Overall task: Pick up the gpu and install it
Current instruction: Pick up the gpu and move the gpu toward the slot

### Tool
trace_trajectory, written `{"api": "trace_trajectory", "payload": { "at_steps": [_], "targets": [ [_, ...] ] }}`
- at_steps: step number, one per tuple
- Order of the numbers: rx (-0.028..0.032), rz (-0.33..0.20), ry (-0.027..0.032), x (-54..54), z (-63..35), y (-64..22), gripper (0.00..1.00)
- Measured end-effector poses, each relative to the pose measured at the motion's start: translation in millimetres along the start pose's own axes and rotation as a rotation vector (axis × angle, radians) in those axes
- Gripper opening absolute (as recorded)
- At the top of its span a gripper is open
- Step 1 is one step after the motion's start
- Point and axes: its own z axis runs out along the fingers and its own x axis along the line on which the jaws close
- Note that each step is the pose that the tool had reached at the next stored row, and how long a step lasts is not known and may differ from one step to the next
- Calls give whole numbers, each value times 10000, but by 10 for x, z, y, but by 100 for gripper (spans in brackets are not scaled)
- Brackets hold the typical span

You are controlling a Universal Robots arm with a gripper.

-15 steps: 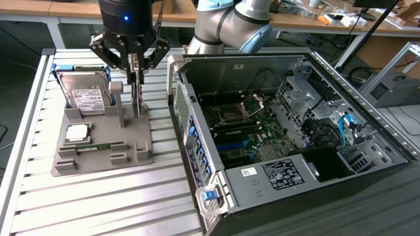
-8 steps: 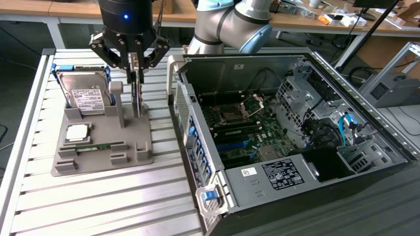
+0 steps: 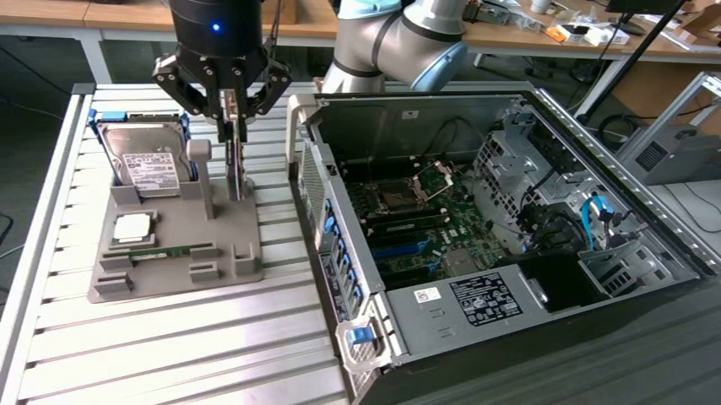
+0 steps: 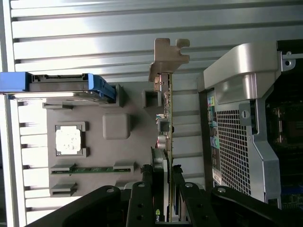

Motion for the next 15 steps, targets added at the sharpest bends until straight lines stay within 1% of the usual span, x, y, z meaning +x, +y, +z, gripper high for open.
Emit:
{"api": "trace_trajectory", "payload": {
  "at_steps": [15],
  "targets": [
    [-7, 0, -1, -1, -51, 3, 27]
  ]
}}
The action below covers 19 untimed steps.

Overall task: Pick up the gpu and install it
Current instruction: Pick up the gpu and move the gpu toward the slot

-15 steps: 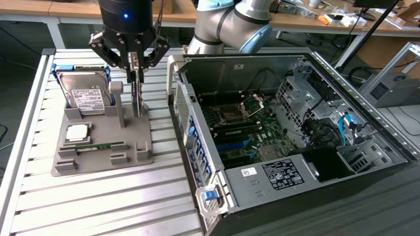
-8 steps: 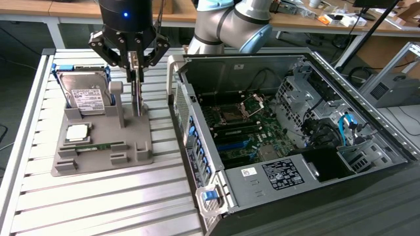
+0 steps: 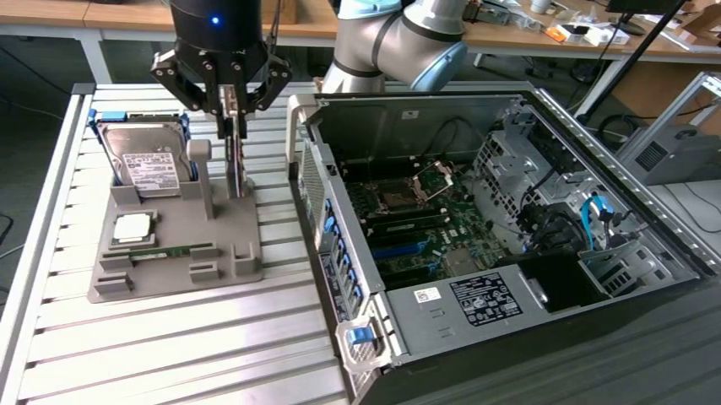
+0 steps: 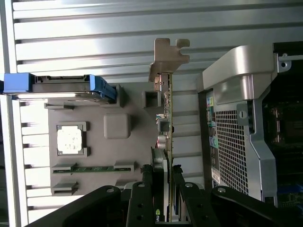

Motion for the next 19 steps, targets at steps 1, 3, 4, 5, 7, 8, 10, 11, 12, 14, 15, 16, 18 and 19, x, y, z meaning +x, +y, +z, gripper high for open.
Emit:
{"api": "trace_trajectory", "payload": {
  "at_steps": [1, 3, 4, 5, 7, 8, 10, 11, 12, 14, 15, 16, 18, 19],
  "targets": [
    [0, 0, 0, 0, -3, 0, 27],
    [0, 0, 0, 0, -12, 1, 27],
    [0, 0, 0, 0, -16, 1, 27],
    [-1, 0, 0, -1, -18, 1, 27],
    [0, 0, 0, -1, -22, 1, 27],
    [-1, 0, 0, -1, -24, 2, 27],
    [-1, 0, 0, -1, -30, 2, 27],
    [-1, 0, 0, -1, -31, 2, 27],
    [-1, 0, 0, -1, -33, 2, 27],
    [0, 1, 0, -1, -37, 3, 27],
    [-1, 0, 0, -1, -38, 3, 27],
    [-2, 0, 0, -1, -40, 3, 27],
    [-1, 0, 0, -1, -43, 3, 27],
    [-1, 0, 0, -1, -44, 3, 27]
  ]
}}
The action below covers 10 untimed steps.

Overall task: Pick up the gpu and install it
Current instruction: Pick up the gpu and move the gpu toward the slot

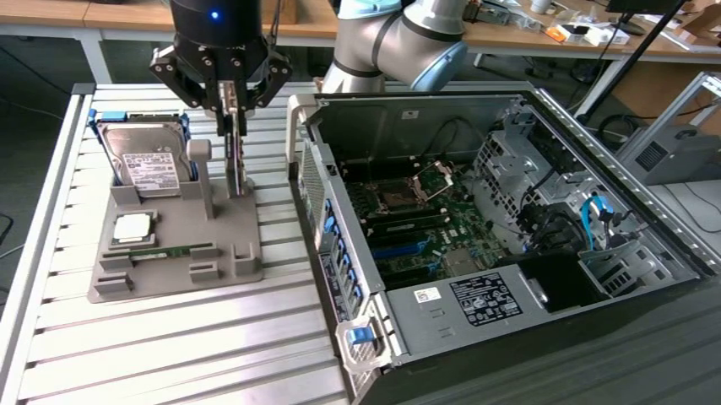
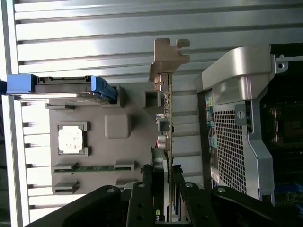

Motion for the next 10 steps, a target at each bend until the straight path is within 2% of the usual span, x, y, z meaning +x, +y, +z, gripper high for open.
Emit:
{"api": "trace_trajectory", "payload": {
  "at_steps": [10],
  "targets": [
    [-1, 0, -1, -1, -20, 1, 27]
  ]
}}
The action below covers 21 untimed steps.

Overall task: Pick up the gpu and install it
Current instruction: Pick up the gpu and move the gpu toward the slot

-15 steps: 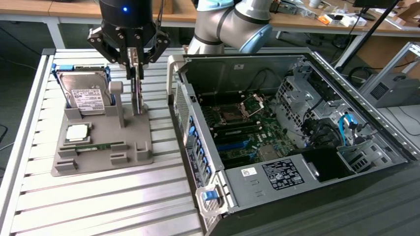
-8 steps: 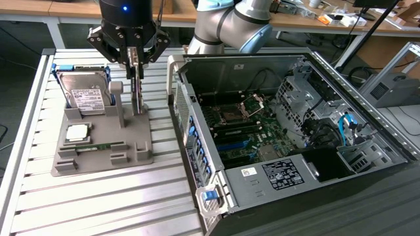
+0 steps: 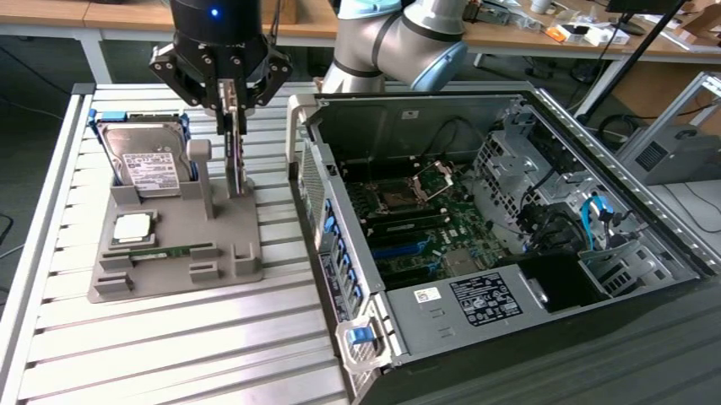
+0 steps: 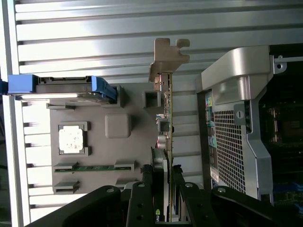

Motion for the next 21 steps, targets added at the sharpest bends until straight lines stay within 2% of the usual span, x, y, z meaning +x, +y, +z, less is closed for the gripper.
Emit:
{"api": "trace_trajectory", "payload": {
  "at_steps": [21],
  "targets": [
    [-2, 0, 1, -1, -51, 3, 27]
  ]
}}
